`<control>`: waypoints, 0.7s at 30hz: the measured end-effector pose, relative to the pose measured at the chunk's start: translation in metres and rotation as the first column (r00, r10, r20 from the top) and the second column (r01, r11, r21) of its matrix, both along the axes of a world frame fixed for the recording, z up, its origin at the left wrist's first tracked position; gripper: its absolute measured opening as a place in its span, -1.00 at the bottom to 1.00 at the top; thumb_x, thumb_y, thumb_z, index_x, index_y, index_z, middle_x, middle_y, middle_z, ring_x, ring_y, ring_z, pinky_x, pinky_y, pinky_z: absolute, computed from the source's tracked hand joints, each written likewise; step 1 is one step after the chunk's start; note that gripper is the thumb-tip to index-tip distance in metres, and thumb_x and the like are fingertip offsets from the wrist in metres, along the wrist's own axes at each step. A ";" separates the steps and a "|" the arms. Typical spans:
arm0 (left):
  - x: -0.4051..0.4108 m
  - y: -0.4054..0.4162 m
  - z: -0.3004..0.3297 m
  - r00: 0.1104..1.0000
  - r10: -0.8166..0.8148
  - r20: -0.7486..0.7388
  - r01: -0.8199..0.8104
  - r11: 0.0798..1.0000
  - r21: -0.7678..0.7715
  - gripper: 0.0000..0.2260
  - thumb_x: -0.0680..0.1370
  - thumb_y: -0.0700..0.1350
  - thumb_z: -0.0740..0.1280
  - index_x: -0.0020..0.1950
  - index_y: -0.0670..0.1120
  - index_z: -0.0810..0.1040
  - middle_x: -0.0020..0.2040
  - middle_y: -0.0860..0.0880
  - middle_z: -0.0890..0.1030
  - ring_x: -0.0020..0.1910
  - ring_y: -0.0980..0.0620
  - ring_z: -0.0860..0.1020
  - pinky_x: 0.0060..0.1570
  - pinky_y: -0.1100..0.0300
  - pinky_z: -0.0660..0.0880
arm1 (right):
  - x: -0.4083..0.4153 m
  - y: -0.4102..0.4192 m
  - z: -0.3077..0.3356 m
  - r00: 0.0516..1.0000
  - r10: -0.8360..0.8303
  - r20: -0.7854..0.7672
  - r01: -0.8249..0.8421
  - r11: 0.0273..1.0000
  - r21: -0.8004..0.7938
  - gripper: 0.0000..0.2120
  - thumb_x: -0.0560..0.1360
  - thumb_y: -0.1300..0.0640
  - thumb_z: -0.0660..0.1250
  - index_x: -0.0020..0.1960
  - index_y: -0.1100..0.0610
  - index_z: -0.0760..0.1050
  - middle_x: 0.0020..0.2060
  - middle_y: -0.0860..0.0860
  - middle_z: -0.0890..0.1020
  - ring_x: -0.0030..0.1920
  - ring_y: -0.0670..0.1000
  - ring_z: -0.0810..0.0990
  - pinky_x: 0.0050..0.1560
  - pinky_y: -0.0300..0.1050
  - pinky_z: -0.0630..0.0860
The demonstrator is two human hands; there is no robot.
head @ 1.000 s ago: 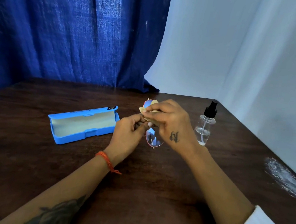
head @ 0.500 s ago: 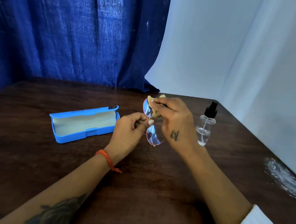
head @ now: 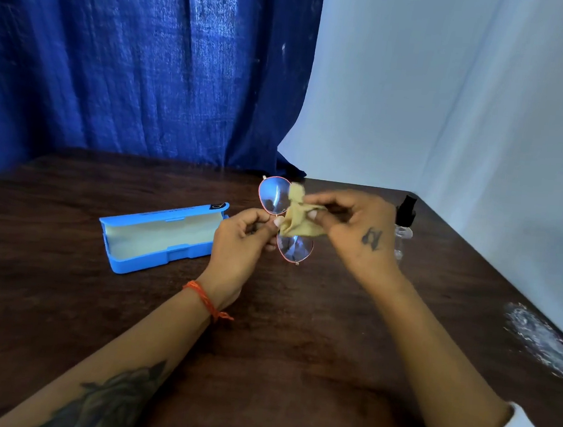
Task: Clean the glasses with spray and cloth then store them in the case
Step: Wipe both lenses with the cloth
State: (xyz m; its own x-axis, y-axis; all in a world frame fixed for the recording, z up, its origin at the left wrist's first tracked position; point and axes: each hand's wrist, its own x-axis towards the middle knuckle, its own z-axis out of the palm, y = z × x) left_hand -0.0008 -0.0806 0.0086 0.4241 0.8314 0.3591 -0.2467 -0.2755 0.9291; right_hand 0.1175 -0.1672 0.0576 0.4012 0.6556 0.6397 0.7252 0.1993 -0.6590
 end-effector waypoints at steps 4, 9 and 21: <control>-0.001 0.001 0.000 0.999 -0.008 0.040 0.009 1.000 -0.027 -0.78 0.52 -0.29 0.24 -0.26 -0.08 0.56 -0.41 0.07 0.59 -0.46 0.25 0.51 -0.40 0.42 0.45 | -0.011 0.002 -0.008 0.911 -0.068 0.406 0.105 0.992 -0.068 -0.80 0.29 0.29 0.46 -0.16 0.03 0.67 -0.27 -0.04 0.70 -0.24 -0.04 0.57 -0.18 -0.17 0.49; -0.001 0.003 -0.001 0.999 0.020 0.029 -0.018 0.998 -0.059 -0.85 0.49 -0.19 0.33 -0.28 -0.08 0.57 -0.47 0.09 0.58 -0.46 0.23 0.48 -0.37 0.39 0.46 | -0.005 -0.003 -0.007 0.892 -0.103 0.440 0.216 0.953 -0.214 -0.87 0.29 0.21 0.46 -0.20 0.05 0.58 -0.25 0.01 0.66 -0.22 0.03 0.58 -0.24 -0.23 0.34; -0.004 0.008 0.008 0.993 0.002 0.121 0.022 0.981 -0.195 -0.87 0.54 -0.16 0.27 -0.18 -0.09 0.57 -0.36 0.06 0.53 -0.47 0.20 0.34 -0.36 0.39 0.35 | 0.018 -0.021 0.001 0.990 0.004 -0.141 -0.033 0.978 -0.204 -0.78 0.38 0.30 0.44 -0.09 0.00 0.61 -0.25 -0.02 0.65 -0.27 -0.06 0.62 -0.32 -0.09 0.61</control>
